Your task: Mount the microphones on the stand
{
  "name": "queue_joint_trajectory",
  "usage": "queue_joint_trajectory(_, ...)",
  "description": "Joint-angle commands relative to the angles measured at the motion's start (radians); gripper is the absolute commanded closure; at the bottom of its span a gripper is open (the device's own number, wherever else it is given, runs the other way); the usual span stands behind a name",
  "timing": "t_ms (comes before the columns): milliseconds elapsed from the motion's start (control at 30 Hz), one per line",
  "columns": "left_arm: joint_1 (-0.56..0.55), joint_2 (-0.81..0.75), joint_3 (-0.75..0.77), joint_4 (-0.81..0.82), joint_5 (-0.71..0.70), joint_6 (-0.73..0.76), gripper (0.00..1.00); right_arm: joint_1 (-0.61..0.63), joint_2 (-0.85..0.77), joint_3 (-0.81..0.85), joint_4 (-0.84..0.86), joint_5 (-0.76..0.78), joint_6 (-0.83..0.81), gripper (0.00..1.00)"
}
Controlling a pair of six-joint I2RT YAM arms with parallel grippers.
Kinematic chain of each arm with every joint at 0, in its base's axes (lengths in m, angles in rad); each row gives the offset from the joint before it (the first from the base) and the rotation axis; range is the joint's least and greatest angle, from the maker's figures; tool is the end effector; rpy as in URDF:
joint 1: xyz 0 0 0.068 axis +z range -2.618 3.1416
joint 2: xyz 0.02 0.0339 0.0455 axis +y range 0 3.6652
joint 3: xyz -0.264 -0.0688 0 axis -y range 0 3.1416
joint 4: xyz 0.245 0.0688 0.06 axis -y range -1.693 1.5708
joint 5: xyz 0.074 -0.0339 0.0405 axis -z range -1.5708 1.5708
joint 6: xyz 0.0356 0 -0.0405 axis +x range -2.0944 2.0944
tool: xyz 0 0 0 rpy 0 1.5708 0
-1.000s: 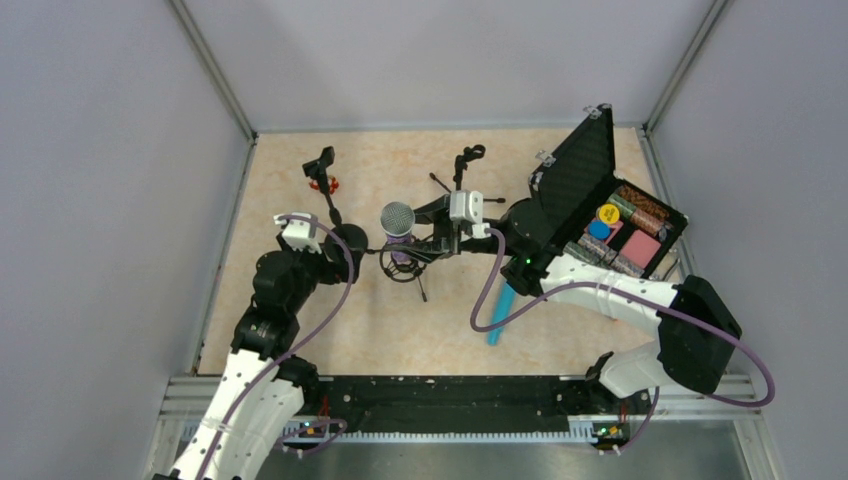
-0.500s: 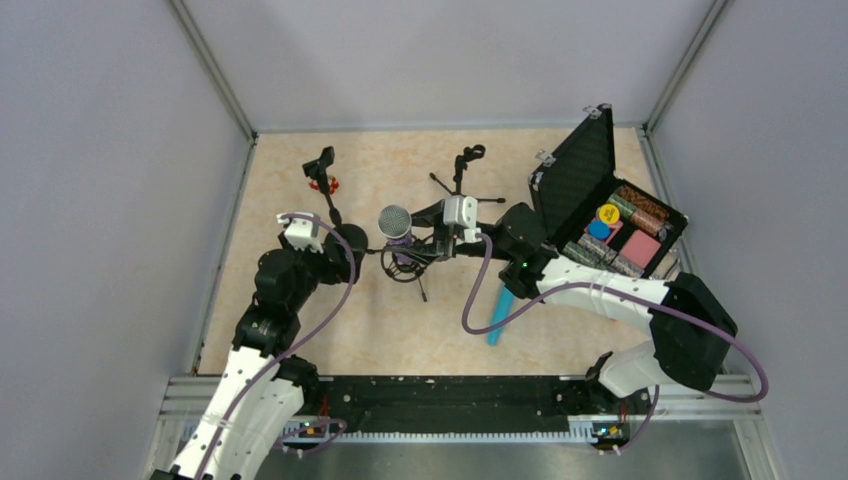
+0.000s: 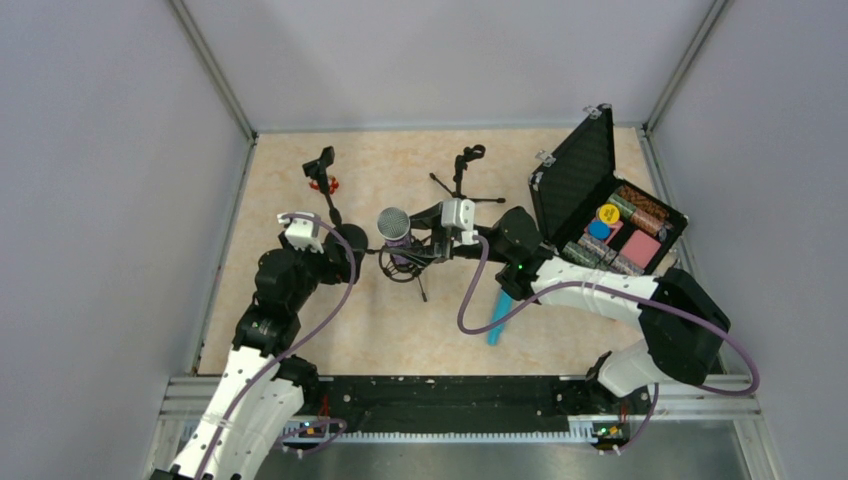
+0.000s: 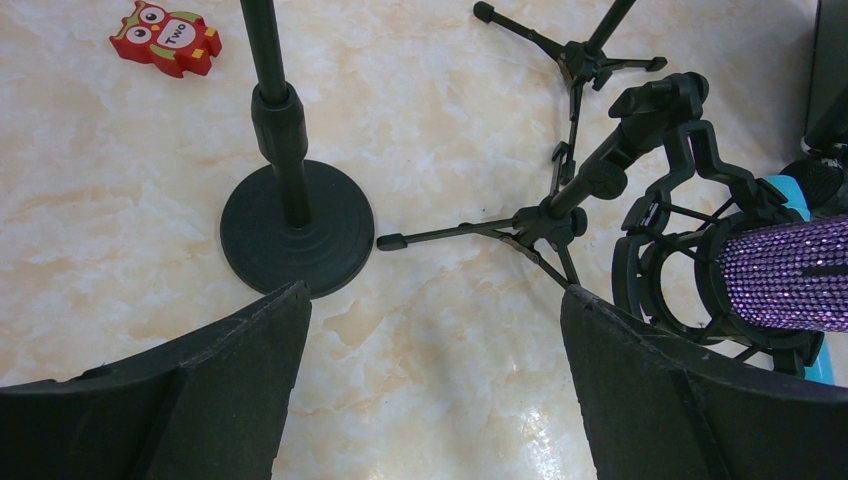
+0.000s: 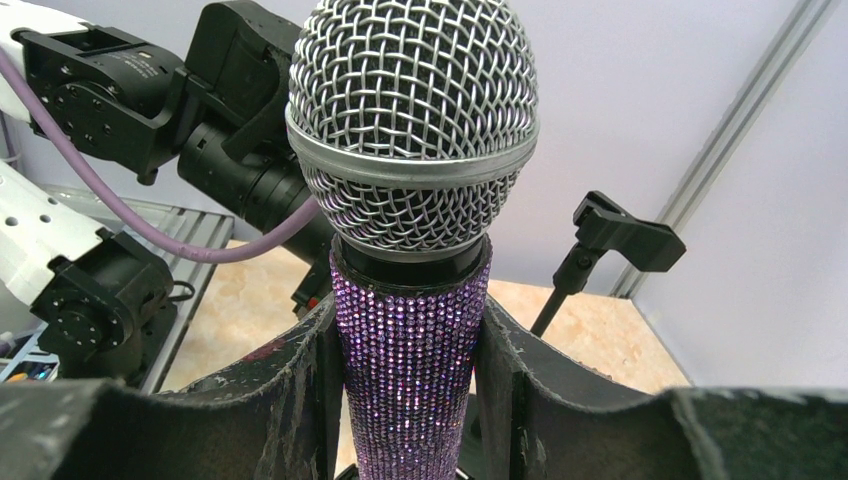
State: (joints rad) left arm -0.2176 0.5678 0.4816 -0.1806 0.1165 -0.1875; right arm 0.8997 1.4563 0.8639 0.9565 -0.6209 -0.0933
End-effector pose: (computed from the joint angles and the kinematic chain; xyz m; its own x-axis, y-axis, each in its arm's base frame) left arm 0.1477 -0.0369 0.2653 -0.3133 -0.1203 -0.9420 0.2702 0.9396 -0.2099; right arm 0.1845 0.2657 0.3254 0.3113 0.2702 -0.9111 -0.9502 0.1057 -0.2933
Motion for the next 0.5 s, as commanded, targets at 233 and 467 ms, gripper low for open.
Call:
queue_joint_trajectory(233,0.004,0.005,0.017,0.04,0.009,0.013,0.01,0.019,0.018,-0.008,0.06,0.03,-0.004,1.0)
queue_joint_trajectory(467,0.004,0.008,0.017,0.04,0.01,0.013,0.01,0.018,0.02,-0.023,0.053,0.118,0.003,1.0)
